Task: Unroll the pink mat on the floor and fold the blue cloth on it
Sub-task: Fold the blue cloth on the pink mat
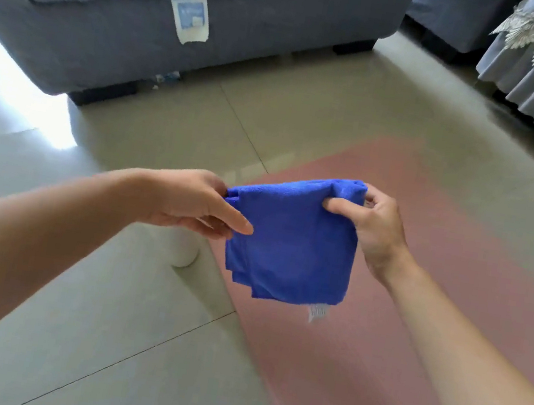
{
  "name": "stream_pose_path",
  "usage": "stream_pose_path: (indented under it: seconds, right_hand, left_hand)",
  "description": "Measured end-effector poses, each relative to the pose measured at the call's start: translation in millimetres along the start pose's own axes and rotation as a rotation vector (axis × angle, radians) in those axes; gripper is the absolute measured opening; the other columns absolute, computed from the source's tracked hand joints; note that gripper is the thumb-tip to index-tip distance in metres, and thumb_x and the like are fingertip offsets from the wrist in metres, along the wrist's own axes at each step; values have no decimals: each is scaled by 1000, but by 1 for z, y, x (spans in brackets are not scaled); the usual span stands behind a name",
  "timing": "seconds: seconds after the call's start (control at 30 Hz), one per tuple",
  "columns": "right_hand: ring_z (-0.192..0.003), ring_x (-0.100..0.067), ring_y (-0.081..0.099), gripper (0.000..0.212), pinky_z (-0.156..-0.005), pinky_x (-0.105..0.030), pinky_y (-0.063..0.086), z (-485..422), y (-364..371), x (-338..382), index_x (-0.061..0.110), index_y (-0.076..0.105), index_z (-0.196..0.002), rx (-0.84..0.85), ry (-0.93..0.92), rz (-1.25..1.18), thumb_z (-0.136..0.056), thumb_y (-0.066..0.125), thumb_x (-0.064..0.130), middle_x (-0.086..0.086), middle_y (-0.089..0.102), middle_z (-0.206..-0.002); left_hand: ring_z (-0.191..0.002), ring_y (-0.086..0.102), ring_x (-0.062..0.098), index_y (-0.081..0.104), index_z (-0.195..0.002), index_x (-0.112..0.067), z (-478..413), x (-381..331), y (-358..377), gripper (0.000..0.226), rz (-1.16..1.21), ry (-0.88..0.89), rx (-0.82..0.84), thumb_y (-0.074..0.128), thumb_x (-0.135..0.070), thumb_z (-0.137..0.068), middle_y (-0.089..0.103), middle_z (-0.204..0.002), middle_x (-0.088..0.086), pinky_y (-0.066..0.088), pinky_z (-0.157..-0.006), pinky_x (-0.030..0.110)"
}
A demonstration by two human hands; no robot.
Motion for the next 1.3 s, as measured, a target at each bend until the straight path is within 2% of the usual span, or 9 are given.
stream_pose_path:
  seconds: [0.1,0.27,0.4,0.53,0.73,0.83,0.93,1.1,1.3]
  right_hand:
    - [-69,-18,66,21,-65,-31,51,11,33,-2,9,71,-80,94,118,-45,-65,75,24,-2,70,-78]
    - [-80,-17,73,18,-64,-24,54,43,93,-49,15,75,-86,328,305,-10,-73,73,29,-2,77,-87]
    - [-82,-9,73,16,-61,-16,53,56,140,-80,20,73,-92,522,395,146,-81,68,30,4,77,-88]
    - [-90,-16,72,26,-80,-33,58,67,188,-99,18,72,-98,558,467,166,-82,68,37,-1,76,-96]
    - [-112,-16,63,44,-96,-33,44,79,254,-111,19,68,-117,595,625,-288,-82,66,46,-2,69,-120]
    - [-108,-17,66,49,-85,-31,51,93,272,-124,19,65,-117,726,659,-104,-73,73,37,-1,71,-116]
    - [-96,-24,71,52,-75,-33,56,88,271,-132,9,62,-114,591,599,-82,-65,76,19,-8,74,-106]
    - [-93,-14,71,25,-81,-27,55,69,273,-133,26,62,-106,372,419,-18,-84,70,19,-1,73,-110]
    - [-82,-6,54,53,-62,-18,38,72,265,-152,20,47,-126,175,424,511,-79,69,30,14,54,-103]
  left_hand:
    - [-77,66,6,75,-94,-16,33,12,-23,34,-146,-22,-103,80,-32,-64,73,-87,-8,53,-73,21]
    - [-90,69,10,77,-77,-21,62,75,-35,17,-141,-109,95,63,-25,-69,76,-90,-5,52,-89,24]
    - [-73,69,9,72,-65,-17,70,140,-38,15,-83,-198,110,59,-16,-73,73,-73,-7,53,-65,14]
    - [-60,53,18,60,-58,-17,85,201,-52,9,305,-157,-81,53,-20,-62,58,-63,0,42,-53,23]
    - [-66,58,25,60,-81,-17,92,267,-72,15,988,-14,-447,53,-20,-69,61,-75,5,46,-64,33]
    - [-65,63,24,67,-73,-20,86,281,-81,14,1103,27,-533,53,-20,-75,67,-73,4,48,-64,33]
    - [-73,69,22,74,-77,-21,76,287,-85,20,1153,103,-530,56,-23,-84,72,-81,4,51,-71,34]
    - [-108,67,24,57,-125,-27,54,287,-85,48,871,208,-445,68,-22,-79,71,-117,3,53,-77,37]
    - [-95,66,17,36,-119,-45,37,306,-66,61,563,-157,-567,68,-13,-78,63,-115,-9,55,-61,33]
Point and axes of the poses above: each hand's wrist, its own z-axis away from the middle knuckle, its own y-axis out of the palm, x = y × z, the point moved 1 cm from there along -z, towards the middle knuckle
